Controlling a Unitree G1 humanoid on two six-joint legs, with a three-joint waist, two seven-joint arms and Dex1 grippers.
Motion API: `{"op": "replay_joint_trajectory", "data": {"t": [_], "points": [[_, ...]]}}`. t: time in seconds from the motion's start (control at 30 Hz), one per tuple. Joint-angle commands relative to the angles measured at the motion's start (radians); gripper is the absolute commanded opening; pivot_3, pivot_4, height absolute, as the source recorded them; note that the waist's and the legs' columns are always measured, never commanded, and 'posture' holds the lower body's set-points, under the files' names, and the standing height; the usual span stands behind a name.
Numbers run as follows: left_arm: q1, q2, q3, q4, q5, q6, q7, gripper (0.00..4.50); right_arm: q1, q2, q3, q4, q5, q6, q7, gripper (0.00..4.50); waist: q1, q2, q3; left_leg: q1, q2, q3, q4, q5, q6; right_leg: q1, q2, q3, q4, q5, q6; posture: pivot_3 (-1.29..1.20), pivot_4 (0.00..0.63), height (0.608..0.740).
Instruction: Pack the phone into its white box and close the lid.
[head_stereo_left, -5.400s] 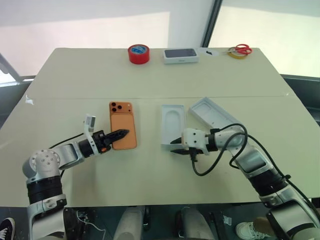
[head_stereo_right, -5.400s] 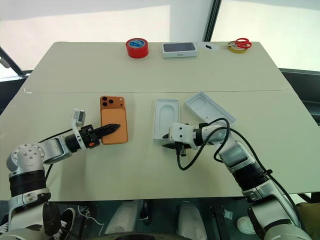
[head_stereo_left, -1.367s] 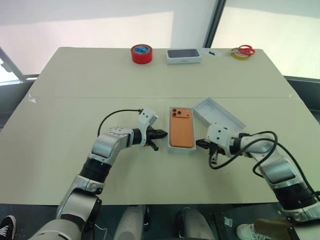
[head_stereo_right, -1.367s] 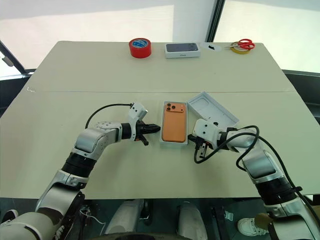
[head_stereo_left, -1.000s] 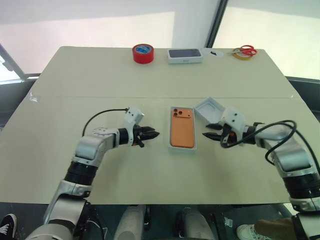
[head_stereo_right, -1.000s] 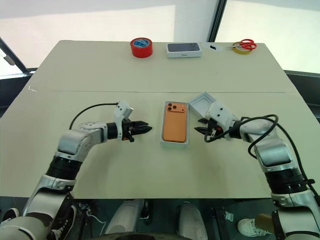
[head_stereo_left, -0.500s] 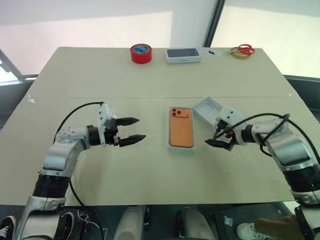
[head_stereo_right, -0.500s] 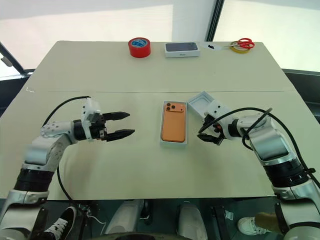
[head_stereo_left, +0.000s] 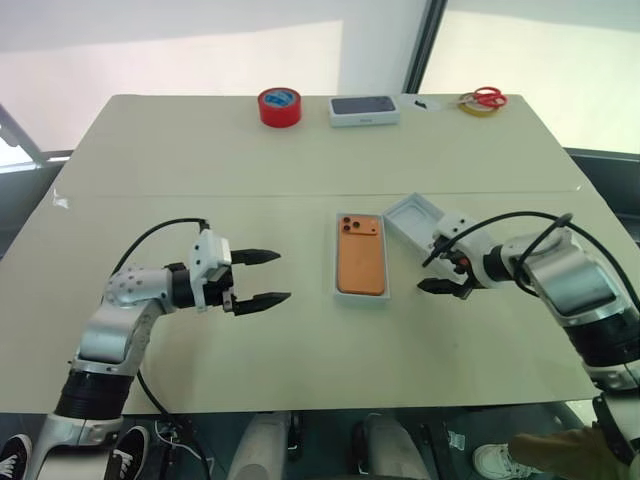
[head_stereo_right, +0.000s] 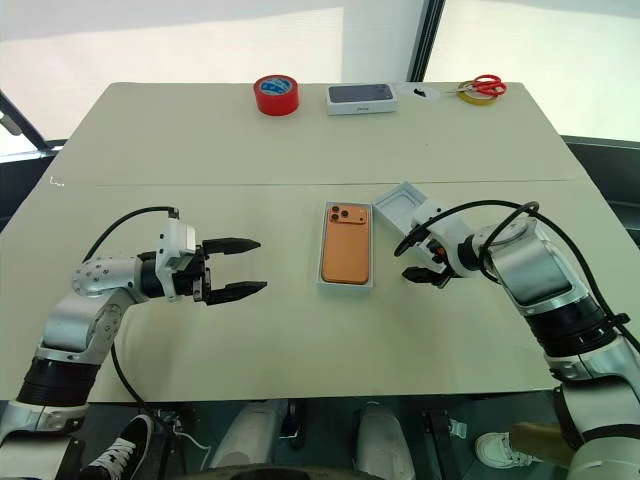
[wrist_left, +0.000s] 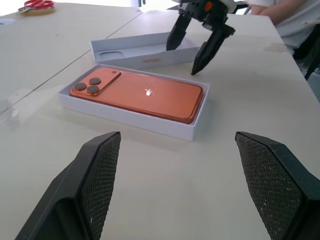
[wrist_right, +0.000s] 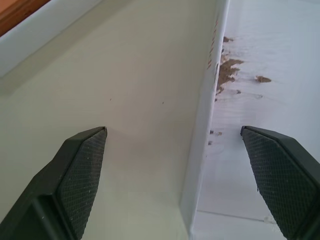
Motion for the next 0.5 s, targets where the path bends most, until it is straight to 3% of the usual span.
{"op": "replay_joint_trajectory", "data": {"t": [0.03,0.27,0.5], "points": [[0.020,-0.003,-0.001,-0.053,-0.012,0.005,0.024,3.85,-0.053,-0.014,0.007,0.014,-0.002,-0.005,0.009,3.73,-0.001,0.001,0.000,0.000,0.000,0.000,0.000,0.000,0.000,0.000,0.000,0.000,0.000,0.000,0.000,0.00,0.150,0.735],[0.015,-0.017,-0.008,-0.067,-0.020,0.056,0.077,3.85,-0.043,0.025,0.015,0.050,0.006,0.020,-0.037,0.07,0.001,0.001,0.000,0.000,0.000,0.000,0.000,0.000,0.000,0.000,0.000,0.000,0.000,0.000,0.000,0.00,0.150,0.735],[-0.002,-0.030,-0.001,-0.076,-0.034,0.097,0.105,3.85,-0.041,0.123,-0.077,0.076,0.014,0.088,-0.167,0.03,-0.005,-0.001,-0.001,0.001,0.000,0.000,0.000,0.000,0.000,0.001,0.000,0.000,0.000,0.000,0.000,0.00,0.150,0.735]]}}
